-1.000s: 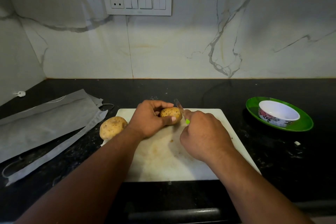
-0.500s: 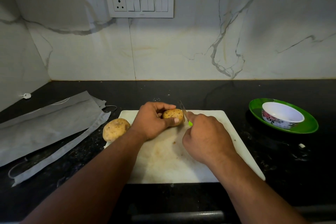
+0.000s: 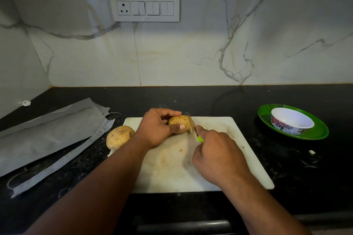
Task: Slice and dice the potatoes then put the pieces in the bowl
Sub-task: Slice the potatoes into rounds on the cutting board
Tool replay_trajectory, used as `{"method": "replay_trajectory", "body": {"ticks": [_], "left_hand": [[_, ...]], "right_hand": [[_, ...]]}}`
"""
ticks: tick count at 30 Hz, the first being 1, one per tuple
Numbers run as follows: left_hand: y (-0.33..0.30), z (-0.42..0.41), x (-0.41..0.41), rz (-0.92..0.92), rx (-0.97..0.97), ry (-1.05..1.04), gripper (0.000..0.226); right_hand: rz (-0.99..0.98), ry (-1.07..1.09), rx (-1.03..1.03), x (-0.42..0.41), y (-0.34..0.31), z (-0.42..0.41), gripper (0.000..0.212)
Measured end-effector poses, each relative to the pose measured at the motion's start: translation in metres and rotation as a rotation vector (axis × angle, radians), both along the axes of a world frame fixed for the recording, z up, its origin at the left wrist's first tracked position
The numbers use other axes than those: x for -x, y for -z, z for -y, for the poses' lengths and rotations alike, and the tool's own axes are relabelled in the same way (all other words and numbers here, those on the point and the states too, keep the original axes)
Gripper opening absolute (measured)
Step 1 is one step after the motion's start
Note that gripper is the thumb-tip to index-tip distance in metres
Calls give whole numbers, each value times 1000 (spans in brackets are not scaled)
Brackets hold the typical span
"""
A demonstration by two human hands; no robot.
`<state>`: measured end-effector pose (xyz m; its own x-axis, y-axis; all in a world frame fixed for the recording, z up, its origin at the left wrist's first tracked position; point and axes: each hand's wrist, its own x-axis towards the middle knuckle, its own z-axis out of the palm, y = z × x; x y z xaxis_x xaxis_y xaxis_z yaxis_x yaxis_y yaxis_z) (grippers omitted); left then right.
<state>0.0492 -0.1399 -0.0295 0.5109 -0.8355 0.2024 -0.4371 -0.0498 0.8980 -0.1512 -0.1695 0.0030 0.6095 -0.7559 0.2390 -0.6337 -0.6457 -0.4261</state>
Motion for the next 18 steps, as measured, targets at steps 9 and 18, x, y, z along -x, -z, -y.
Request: {"method": "replay_trajectory", "body": {"ticks": [9,18], "left_hand": [[0,-5,0,-24,22,14,42],[1,-1,0,35,3,2,46]], "right_hand": [[-130,27,106,4,-12,2,50],[-92,17,161,4,-17,-5,56]]}}
